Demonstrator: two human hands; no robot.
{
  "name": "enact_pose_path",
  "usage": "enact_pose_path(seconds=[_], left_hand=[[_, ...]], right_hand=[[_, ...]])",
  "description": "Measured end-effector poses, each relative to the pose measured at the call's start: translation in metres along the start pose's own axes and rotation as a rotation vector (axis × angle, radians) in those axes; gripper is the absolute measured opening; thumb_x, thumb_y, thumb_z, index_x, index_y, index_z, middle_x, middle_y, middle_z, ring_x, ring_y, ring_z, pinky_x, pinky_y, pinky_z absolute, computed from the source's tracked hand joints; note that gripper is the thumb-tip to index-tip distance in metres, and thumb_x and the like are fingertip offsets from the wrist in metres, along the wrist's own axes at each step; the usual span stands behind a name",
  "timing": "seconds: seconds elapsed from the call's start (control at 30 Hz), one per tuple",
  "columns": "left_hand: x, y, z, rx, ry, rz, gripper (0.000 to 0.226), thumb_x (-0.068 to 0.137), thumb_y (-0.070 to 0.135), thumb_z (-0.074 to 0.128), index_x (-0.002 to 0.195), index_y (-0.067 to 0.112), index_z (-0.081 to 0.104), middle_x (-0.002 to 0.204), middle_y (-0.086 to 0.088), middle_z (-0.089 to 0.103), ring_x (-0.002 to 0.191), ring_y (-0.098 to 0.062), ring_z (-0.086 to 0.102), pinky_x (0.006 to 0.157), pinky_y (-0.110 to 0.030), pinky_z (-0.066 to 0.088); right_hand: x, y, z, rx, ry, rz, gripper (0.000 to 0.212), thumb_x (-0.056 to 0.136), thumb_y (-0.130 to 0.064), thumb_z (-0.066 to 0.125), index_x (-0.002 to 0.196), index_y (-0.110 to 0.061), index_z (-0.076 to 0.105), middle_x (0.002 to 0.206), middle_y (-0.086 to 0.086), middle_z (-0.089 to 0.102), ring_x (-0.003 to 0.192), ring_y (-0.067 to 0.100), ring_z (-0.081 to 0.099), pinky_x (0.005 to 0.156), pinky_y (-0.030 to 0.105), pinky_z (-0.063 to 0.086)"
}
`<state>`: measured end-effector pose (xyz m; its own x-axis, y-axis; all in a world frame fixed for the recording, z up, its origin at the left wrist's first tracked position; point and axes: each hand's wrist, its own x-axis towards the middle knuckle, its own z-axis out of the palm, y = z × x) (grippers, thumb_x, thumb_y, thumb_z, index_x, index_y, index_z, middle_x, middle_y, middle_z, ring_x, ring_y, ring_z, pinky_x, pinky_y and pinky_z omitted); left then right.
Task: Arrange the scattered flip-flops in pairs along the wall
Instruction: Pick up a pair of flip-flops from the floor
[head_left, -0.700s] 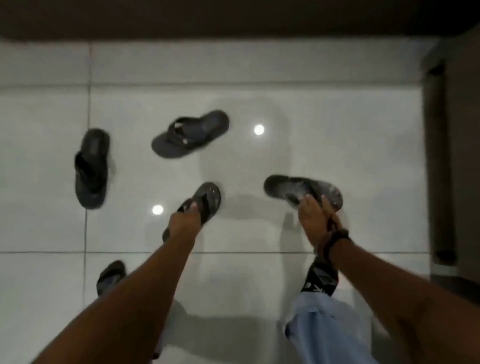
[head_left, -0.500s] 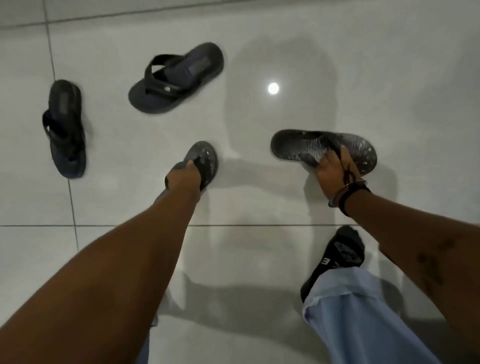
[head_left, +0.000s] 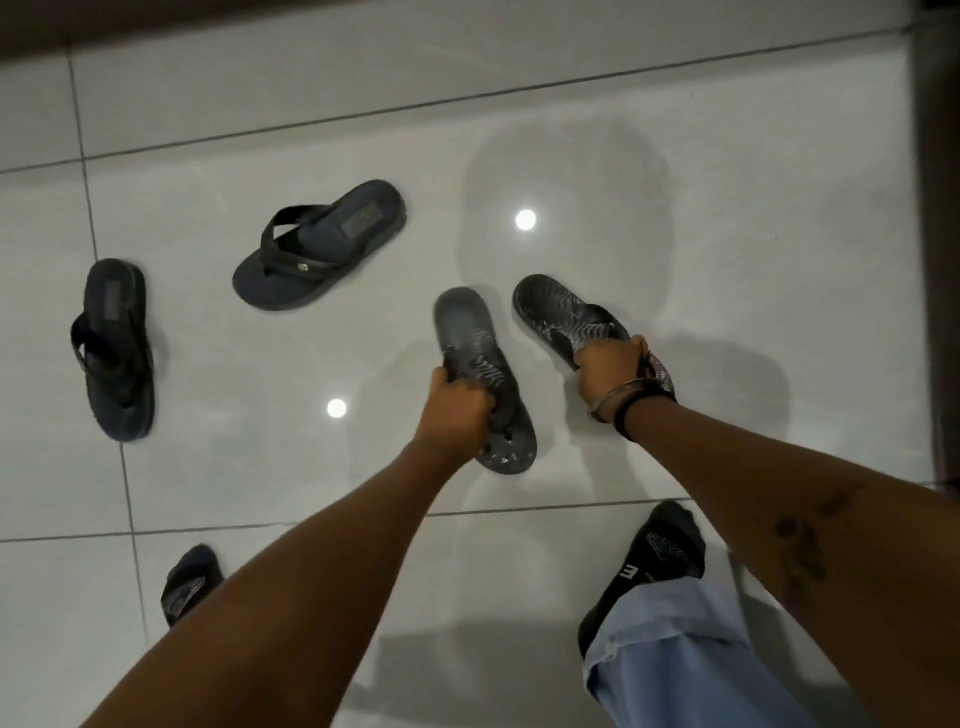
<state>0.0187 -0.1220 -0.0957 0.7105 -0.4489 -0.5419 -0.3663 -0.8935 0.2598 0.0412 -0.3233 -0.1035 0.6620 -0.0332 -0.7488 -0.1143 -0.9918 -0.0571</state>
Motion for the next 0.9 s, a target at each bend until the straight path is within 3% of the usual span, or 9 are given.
enact_pose_path(seconds=[0.1,0.23,0.33,0.43,0.53,0.63,0.77,0.83,0.9], left_hand=[[0.028,0.021,0.001,0.124,-0.047,0.160,0.023,0.084,0.021,0.062,0.105,0.011,0.067,0.103,-0.008,0.070,0.102,-0.032,0.058,0.106,-0.044,0.024],[0.039,0.019,0.005,0.165,-0.023,0.316,0.022,0.079,0.021,0.067,0.099,0.015,0.068,0.100,-0.004,0.071,0.100,-0.027,0.060,0.105,-0.048,0.022],[0.027,0.004,-0.002,0.019,0.114,0.336,0.026,0.079,0.027,0.069,0.103,0.017,0.068,0.108,-0.003,0.069,0.108,-0.027,0.057,0.106,-0.051,0.022],[0.000,-0.032,-0.019,-0.158,0.322,0.119,0.020,0.086,0.022,0.062,0.105,0.020,0.066,0.108,-0.003,0.067,0.107,-0.025,0.057,0.107,-0.054,0.022],[-0.024,-0.104,-0.050,-0.274,0.597,-0.199,0.019,0.089,0.012,0.057,0.103,0.017,0.069,0.105,-0.004,0.069,0.102,-0.026,0.061,0.101,-0.052,0.029],[-0.044,-0.222,-0.090,-0.110,0.761,-0.311,0.019,0.090,0.015,0.056,0.103,0.012,0.068,0.103,-0.007,0.070,0.095,-0.030,0.062,0.096,-0.053,0.035],[-0.075,-0.387,-0.115,0.120,0.331,-0.536,0.034,0.093,0.035,0.051,0.113,0.009,0.059,0.115,-0.015,0.062,0.107,-0.035,0.054,0.102,-0.054,0.026],[-0.094,-0.442,-0.101,0.090,0.204,-0.623,0.032,0.093,0.037,0.048,0.107,0.011,0.060,0.108,-0.014,0.064,0.103,-0.033,0.056,0.103,-0.054,0.024],[-0.103,-0.467,-0.085,0.014,0.164,-0.653,0.030,0.091,0.042,0.049,0.097,0.015,0.060,0.091,-0.009,0.063,0.093,-0.030,0.056,0.101,-0.053,0.024]], right_hand=[[0.007,-0.006,0.005,0.150,0.048,0.033,0.032,0.097,-0.013,0.041,0.116,-0.002,0.064,0.120,0.021,0.064,0.116,0.036,0.055,0.107,0.042,0.035],[0.000,-0.013,0.015,0.246,0.262,0.026,0.038,0.100,-0.024,0.040,0.132,-0.008,0.053,0.137,0.016,0.053,0.129,0.031,0.046,0.112,0.037,0.035],[-0.011,-0.029,0.008,0.114,0.323,0.072,0.030,0.095,-0.021,0.046,0.115,-0.006,0.063,0.118,0.017,0.065,0.110,0.033,0.059,0.094,0.040,0.045],[-0.022,-0.066,-0.009,0.143,0.404,0.110,0.026,0.092,-0.021,0.050,0.102,-0.005,0.067,0.113,0.017,0.063,0.100,0.037,0.059,0.087,0.044,0.048],[-0.016,-0.134,-0.036,0.320,0.455,-0.024,0.029,0.093,-0.023,0.052,0.107,-0.002,0.066,0.117,0.018,0.061,0.105,0.037,0.056,0.090,0.045,0.047],[0.016,-0.238,-0.063,0.483,0.430,-0.172,0.039,0.093,-0.033,0.055,0.114,-0.001,0.061,0.123,0.020,0.055,0.113,0.037,0.051,0.093,0.047,0.046],[0.081,-0.378,-0.095,0.720,0.365,-0.029,0.059,0.087,-0.053,0.057,0.117,-0.002,0.058,0.129,0.021,0.053,0.118,0.035,0.052,0.102,0.042,0.044],[0.111,-0.421,-0.102,0.578,0.233,0.087,0.067,0.089,-0.052,0.056,0.131,0.000,0.048,0.143,0.021,0.042,0.132,0.035,0.040,0.113,0.043,0.032],[0.127,-0.441,-0.097,0.349,0.095,0.042,0.051,0.095,-0.033,0.053,0.132,0.003,0.047,0.144,0.023,0.042,0.134,0.037,0.038,0.113,0.045,0.030]])
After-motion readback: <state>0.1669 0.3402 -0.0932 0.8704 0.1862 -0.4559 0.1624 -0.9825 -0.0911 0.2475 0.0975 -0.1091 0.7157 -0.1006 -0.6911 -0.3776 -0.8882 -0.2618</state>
